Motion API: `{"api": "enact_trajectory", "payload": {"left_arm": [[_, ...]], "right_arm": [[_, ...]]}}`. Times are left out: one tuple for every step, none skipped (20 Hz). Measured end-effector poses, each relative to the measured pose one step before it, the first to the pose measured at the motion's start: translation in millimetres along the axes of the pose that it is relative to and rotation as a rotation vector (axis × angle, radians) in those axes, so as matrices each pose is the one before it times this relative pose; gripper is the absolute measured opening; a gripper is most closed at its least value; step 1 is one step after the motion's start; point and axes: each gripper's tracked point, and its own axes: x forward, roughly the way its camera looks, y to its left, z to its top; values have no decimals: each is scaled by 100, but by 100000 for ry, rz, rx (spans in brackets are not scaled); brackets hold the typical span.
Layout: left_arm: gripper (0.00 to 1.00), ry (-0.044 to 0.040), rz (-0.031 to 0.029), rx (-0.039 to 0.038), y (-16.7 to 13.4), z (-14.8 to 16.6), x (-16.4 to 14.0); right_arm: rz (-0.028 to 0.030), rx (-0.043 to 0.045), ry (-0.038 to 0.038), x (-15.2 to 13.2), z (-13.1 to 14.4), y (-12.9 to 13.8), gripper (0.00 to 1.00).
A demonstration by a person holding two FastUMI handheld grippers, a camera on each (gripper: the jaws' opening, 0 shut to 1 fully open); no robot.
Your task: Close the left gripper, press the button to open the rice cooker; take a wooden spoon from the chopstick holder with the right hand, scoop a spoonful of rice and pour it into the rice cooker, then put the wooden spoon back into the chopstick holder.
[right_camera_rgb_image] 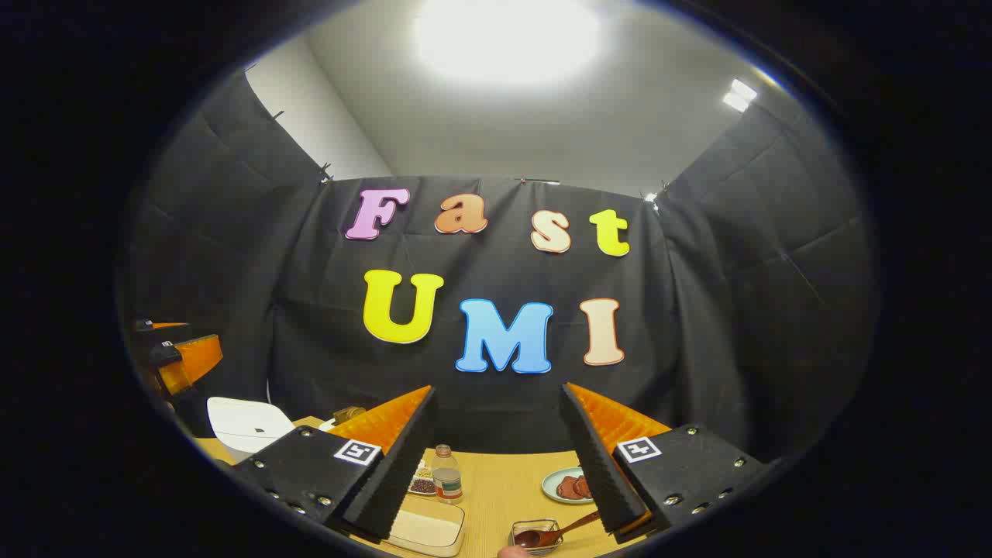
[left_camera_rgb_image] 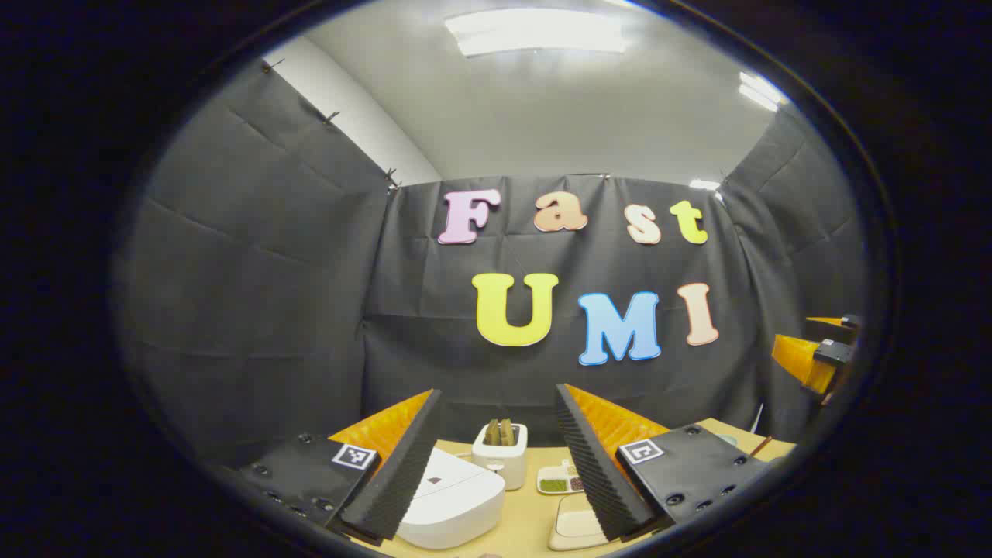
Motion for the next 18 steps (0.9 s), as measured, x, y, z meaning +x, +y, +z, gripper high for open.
{"api": "enact_trajectory", "payload": {"left_arm": [[96, -607, -670, 1147, -439, 165, -168], [96, -757, -726, 1157, -444, 2, -94], [96, -91, -1127, 771, -589, 29, -103], [98, -238, -1275, 350, -525, -125, -169], [98, -74, -970, -116, -564, 101, -119], [98, 28, -466, -364, -173, 22, -19], [98, -371, -214, -503, -210, 193, -89], [96, -267, -275, -587, -208, 22, -86], [97, 236, -489, -491, -186, 36, -116], [98, 237, -327, -284, -96, -292, -178], [98, 285, -43, -56, -27, -25, -13], [96, 525, 317, 156, 95, -188, -84], [96, 590, 632, -176, 245, -65, -13], [97, 577, 103, -611, 25, -146, 33], [98, 389, 18, -737, -20, -18, 26], [98, 352, -87, -421, -42, -98, 130], [99, 160, 180, 125, 54, 161, 117], [99, -161, 245, 184, 44, 109, 0]], "right_arm": [[-646, -36, -167, -134, -34, -245, 95], [-497, -9, 118, -6, -5, -176, 95], [-410, 295, 403, -64, -131, -130, 95], [-301, 719, 699, -9, -177, -167, 95], [-143, 754, 691, -26, -134, -54, 95], [-407, 319, 322, -83, -18, -194, 95], [-699, -163, 130, -198, -14, -381, 95], [-460, -149, 35, -143, 84, -233, 95], [-103, -84, -220, -143, 82, -126, 95], [-79, -330, -216, -31, 130, -190, 95], [82, -656, 48, -3, -22, -170, 95], [-438, -362, 105, 36, 34, -238, 95], [-27, 409, 58, -56, 30, -112, 95], [158, 707, -105, -76, 42, -6, 95], [-405, 333, -41, -24, -93, -266, 95], [-101, 56, 159, 3, -58, -119, 95], [60, -89, 399, -56, -220, -17, 95], [38, -40, 263, 61, -9, -74, 95]]}}
